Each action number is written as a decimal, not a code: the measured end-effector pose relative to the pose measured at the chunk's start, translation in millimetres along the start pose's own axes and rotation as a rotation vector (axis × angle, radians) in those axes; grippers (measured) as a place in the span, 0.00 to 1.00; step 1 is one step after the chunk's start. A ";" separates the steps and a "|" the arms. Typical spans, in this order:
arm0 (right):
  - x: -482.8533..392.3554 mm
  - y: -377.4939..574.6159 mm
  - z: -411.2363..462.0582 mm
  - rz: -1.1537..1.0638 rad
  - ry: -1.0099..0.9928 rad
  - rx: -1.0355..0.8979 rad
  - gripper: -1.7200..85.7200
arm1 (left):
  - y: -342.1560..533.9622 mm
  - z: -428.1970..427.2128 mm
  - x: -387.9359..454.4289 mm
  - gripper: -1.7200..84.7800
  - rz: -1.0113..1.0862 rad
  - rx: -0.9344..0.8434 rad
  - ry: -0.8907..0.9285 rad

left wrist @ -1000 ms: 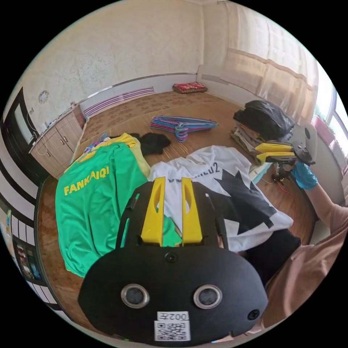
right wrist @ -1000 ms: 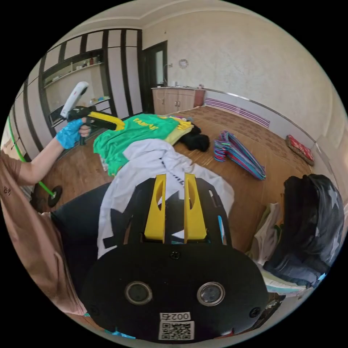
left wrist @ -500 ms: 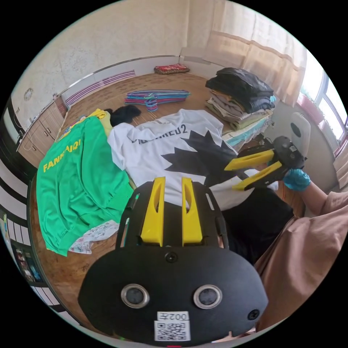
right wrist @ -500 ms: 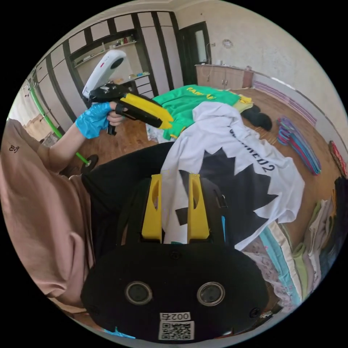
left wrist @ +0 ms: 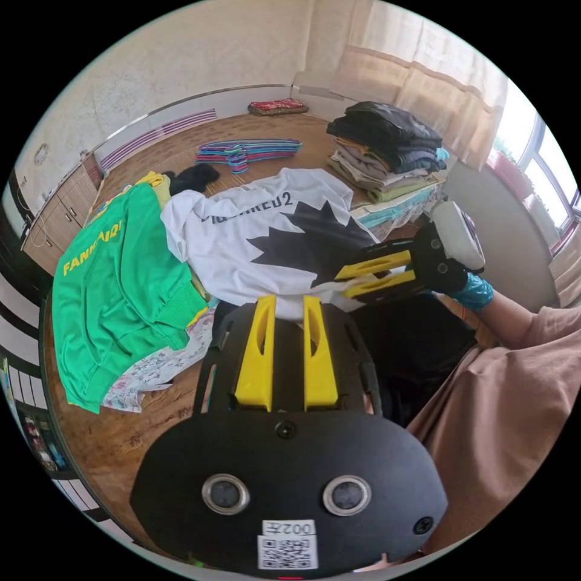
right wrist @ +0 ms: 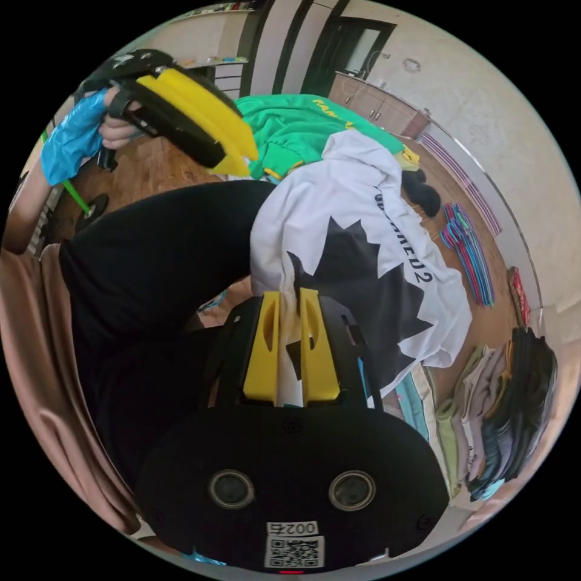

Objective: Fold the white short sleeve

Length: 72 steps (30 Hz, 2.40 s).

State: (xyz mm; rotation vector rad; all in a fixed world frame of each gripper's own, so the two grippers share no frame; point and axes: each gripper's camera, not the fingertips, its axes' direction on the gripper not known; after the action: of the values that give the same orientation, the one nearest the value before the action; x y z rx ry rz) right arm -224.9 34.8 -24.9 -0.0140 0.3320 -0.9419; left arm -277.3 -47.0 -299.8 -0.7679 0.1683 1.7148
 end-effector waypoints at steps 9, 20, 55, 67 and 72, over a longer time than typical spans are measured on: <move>91.0 46.2 -61.2 0.378 -0.176 0.287 0.03 | -5.6 24.8 39.8 0.13 0.135 -0.059 0.051; 123.7 68.2 -134.4 0.384 -0.242 0.440 0.03 | -29.1 45.8 43.4 0.20 -0.032 -0.014 -0.035; 107.6 139.3 -243.8 0.194 -0.376 0.454 0.03 | 63.8 -151.6 80.8 0.01 0.035 0.062 -0.392; 59.9 247.3 -236.4 0.438 -0.245 0.259 0.20 | 151.3 -99.1 42.0 0.01 -0.075 -0.110 -0.205; 47.4 282.8 -231.3 0.670 -0.195 0.266 0.21 | 175.4 -88.1 29.5 0.06 -0.095 -0.076 -0.152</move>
State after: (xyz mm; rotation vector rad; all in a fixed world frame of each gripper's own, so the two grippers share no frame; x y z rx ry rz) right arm -41.7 195.0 -301.4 0.2352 0.0163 -0.3079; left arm -404.7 -118.9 -433.9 -0.6872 -0.0372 1.6887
